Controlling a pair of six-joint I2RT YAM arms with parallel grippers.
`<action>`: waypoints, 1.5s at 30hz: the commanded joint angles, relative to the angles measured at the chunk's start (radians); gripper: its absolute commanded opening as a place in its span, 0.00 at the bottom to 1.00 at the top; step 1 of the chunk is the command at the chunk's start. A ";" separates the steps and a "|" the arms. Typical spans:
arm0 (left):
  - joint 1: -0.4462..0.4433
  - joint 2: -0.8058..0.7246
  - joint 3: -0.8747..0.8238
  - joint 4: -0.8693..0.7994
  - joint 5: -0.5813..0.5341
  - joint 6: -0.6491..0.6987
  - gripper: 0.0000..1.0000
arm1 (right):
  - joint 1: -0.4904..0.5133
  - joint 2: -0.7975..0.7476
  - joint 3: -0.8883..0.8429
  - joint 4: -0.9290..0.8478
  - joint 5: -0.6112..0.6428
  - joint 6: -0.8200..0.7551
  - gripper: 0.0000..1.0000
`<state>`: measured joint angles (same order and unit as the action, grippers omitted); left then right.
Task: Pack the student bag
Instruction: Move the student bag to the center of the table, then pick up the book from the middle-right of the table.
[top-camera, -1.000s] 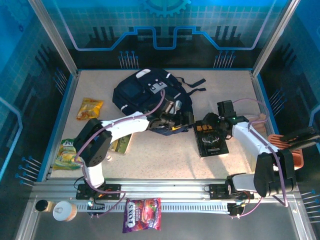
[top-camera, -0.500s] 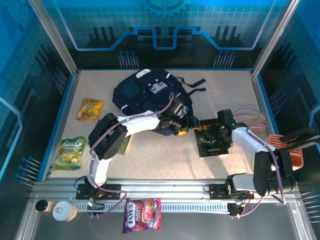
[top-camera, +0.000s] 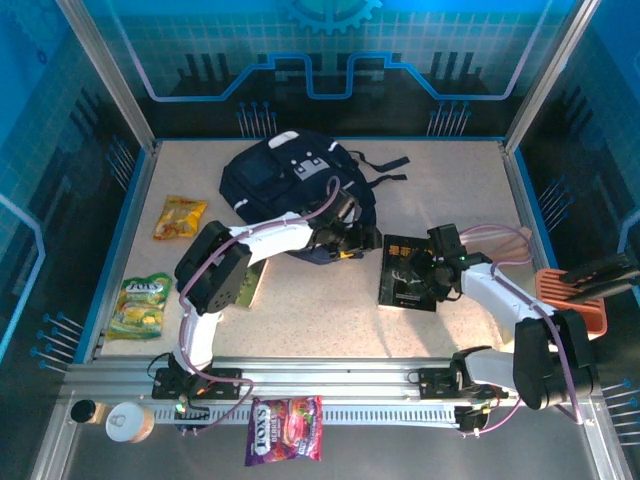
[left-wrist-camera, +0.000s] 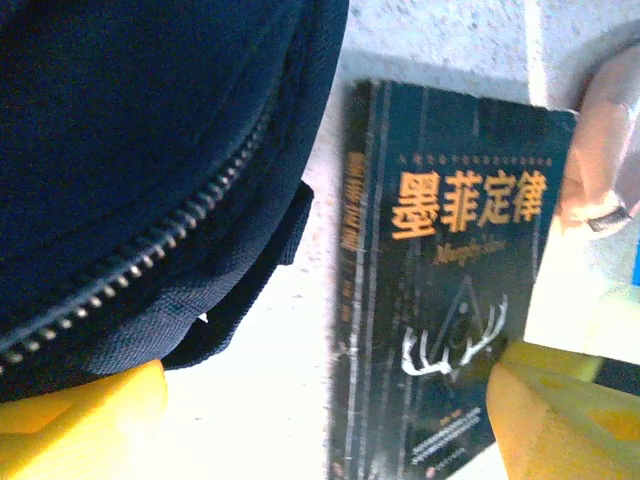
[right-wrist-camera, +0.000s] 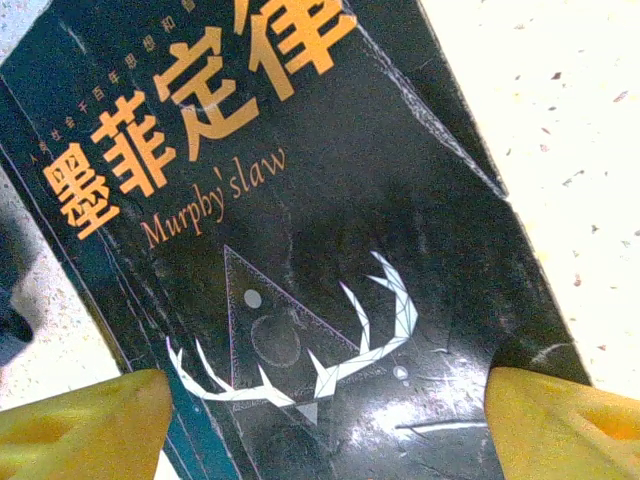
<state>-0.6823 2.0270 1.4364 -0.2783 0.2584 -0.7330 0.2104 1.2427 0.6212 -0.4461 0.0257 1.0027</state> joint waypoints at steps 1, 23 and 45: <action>0.014 -0.062 -0.034 -0.068 -0.046 0.047 0.79 | 0.008 -0.015 0.055 -0.066 0.022 -0.072 0.82; -0.087 0.145 0.148 -0.073 0.103 -0.068 0.51 | -0.087 0.177 0.086 -0.005 -0.032 -0.253 0.69; -0.097 0.251 0.218 -0.062 0.194 -0.145 0.53 | -0.098 0.228 0.076 0.004 -0.095 -0.232 0.68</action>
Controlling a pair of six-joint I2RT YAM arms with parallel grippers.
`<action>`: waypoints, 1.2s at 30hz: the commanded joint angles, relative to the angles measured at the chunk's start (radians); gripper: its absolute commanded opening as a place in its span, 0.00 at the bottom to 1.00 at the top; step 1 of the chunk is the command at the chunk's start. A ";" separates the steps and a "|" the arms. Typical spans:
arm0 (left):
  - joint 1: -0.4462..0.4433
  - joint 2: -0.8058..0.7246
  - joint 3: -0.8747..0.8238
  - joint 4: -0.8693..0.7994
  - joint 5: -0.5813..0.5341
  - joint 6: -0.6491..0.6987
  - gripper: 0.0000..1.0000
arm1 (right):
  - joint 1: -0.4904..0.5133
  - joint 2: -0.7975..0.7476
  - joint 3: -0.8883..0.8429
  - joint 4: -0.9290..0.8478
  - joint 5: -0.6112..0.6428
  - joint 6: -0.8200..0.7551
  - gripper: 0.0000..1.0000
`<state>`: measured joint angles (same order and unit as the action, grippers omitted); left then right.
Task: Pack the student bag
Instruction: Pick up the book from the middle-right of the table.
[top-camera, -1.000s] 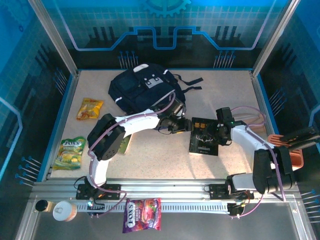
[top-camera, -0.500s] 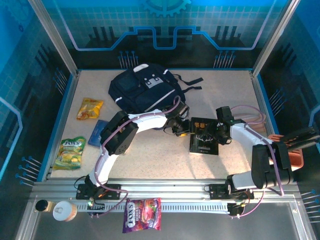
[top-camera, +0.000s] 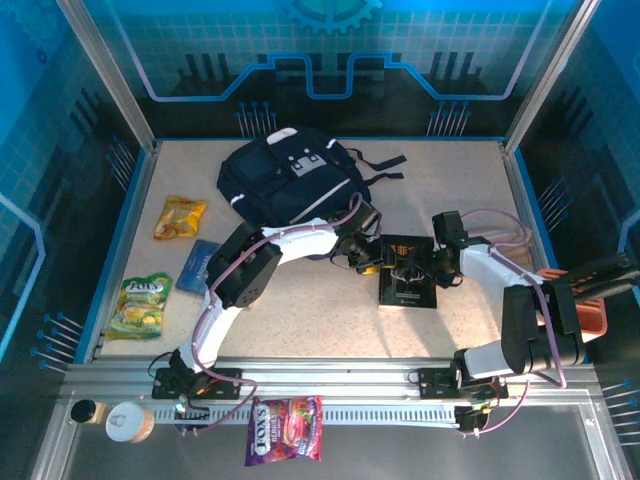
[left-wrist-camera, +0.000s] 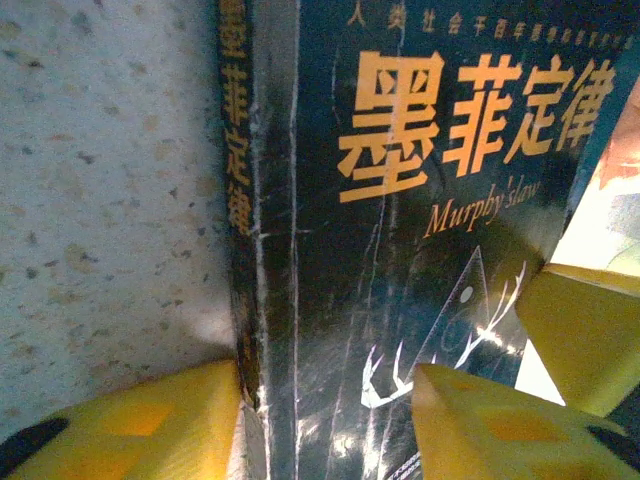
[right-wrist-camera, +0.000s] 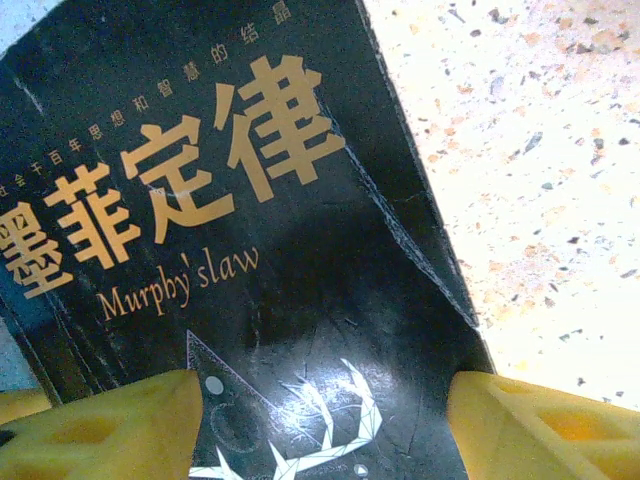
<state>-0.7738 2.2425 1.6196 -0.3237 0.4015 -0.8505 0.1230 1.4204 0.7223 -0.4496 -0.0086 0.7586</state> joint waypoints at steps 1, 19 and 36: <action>-0.004 0.036 0.039 -0.017 0.056 -0.032 0.54 | -0.011 0.050 -0.027 0.006 -0.061 0.015 0.69; -0.005 -0.161 -0.082 0.243 0.215 -0.013 0.36 | -0.031 0.014 -0.052 0.027 -0.094 0.046 0.62; -0.002 -0.042 -0.030 0.213 0.227 -0.083 0.45 | -0.038 0.010 -0.077 0.039 -0.093 0.073 0.54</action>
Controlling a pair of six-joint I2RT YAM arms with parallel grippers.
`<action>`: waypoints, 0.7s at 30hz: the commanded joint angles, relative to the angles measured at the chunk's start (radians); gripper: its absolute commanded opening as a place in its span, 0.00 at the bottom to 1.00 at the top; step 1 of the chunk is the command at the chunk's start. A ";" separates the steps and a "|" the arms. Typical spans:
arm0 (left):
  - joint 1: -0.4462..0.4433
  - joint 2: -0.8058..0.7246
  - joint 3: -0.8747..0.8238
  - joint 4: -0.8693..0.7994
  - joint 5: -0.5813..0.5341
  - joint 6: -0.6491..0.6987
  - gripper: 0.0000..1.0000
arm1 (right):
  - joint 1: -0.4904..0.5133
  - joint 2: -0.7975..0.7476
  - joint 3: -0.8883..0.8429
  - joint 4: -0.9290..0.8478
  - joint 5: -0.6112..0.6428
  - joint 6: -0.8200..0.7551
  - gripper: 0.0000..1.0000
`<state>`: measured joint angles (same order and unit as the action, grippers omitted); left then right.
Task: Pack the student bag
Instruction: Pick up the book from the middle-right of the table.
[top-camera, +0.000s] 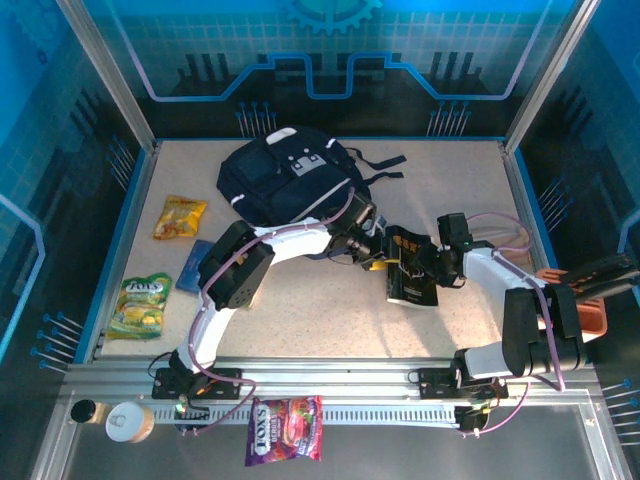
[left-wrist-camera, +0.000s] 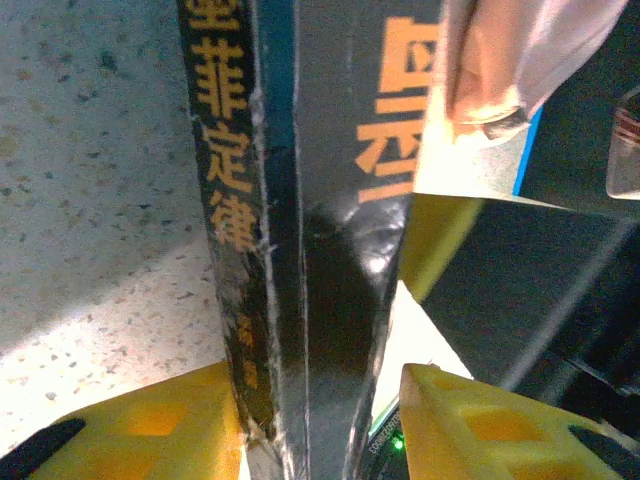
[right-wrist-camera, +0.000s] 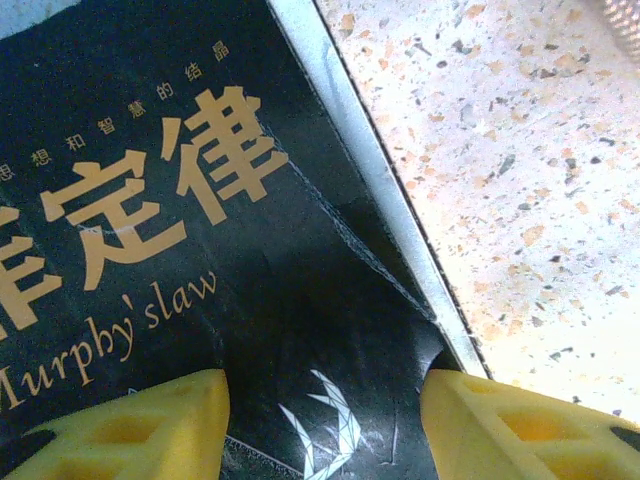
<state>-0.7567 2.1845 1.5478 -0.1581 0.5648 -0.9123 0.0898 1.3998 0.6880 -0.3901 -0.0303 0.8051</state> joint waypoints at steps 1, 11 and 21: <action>-0.019 0.018 0.040 0.040 0.055 -0.023 0.46 | -0.007 0.031 -0.042 -0.022 -0.068 0.029 0.54; -0.004 0.028 0.020 0.084 0.058 -0.057 0.41 | -0.020 0.026 -0.043 -0.018 -0.091 0.036 0.52; 0.017 -0.019 -0.013 0.113 0.045 -0.051 0.26 | -0.045 -0.084 -0.041 -0.044 -0.058 0.013 0.68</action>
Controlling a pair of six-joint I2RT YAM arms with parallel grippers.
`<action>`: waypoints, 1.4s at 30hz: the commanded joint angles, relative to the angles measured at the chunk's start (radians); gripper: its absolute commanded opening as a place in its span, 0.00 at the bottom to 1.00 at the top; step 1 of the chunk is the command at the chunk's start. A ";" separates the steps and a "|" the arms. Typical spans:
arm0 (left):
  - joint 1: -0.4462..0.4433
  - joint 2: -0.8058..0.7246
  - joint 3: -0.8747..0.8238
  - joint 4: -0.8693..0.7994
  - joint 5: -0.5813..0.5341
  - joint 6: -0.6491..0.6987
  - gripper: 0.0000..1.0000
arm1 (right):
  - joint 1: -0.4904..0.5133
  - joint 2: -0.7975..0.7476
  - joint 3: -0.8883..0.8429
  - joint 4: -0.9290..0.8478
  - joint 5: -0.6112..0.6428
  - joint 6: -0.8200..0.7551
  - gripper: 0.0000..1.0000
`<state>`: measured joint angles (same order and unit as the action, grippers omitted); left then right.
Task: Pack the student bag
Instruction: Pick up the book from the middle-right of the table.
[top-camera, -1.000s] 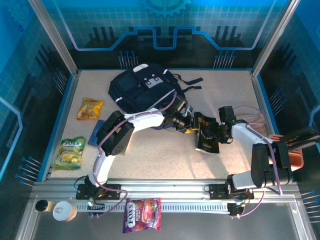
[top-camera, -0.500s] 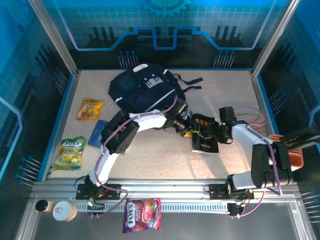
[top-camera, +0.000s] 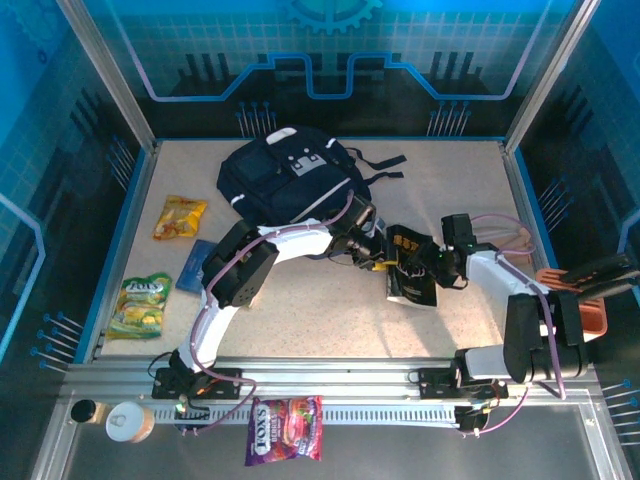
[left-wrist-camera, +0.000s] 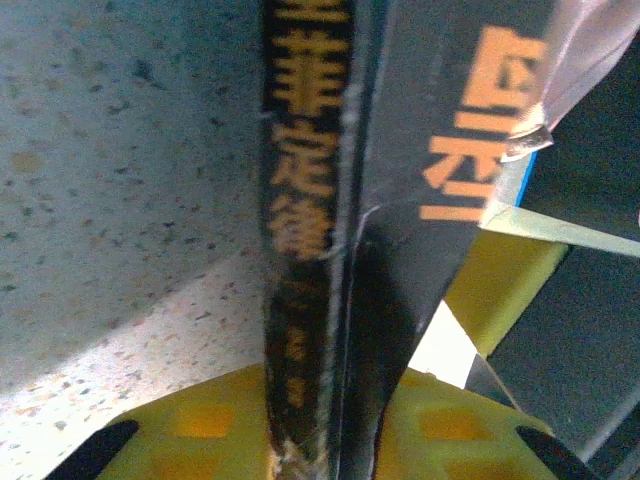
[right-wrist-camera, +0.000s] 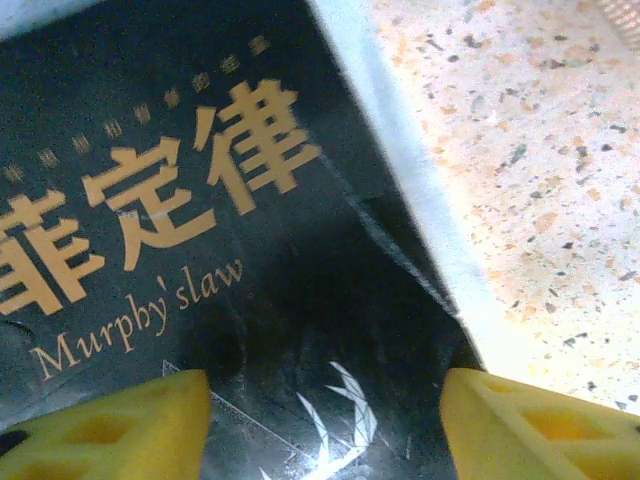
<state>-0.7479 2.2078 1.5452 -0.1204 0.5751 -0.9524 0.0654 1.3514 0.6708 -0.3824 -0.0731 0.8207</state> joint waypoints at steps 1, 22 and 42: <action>0.012 -0.047 -0.016 0.082 0.034 -0.011 0.25 | -0.026 -0.050 -0.026 -0.050 -0.016 -0.005 0.71; 0.015 0.014 -0.022 0.201 0.100 -0.040 0.42 | -0.038 0.006 -0.038 -0.028 -0.077 0.008 0.72; 0.025 -0.001 0.054 0.105 0.067 0.040 0.05 | -0.075 -0.096 -0.032 -0.048 -0.107 -0.004 0.70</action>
<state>-0.7284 2.2620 1.5738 -0.0132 0.6220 -0.9470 0.0086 1.3006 0.6422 -0.4061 -0.1452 0.8223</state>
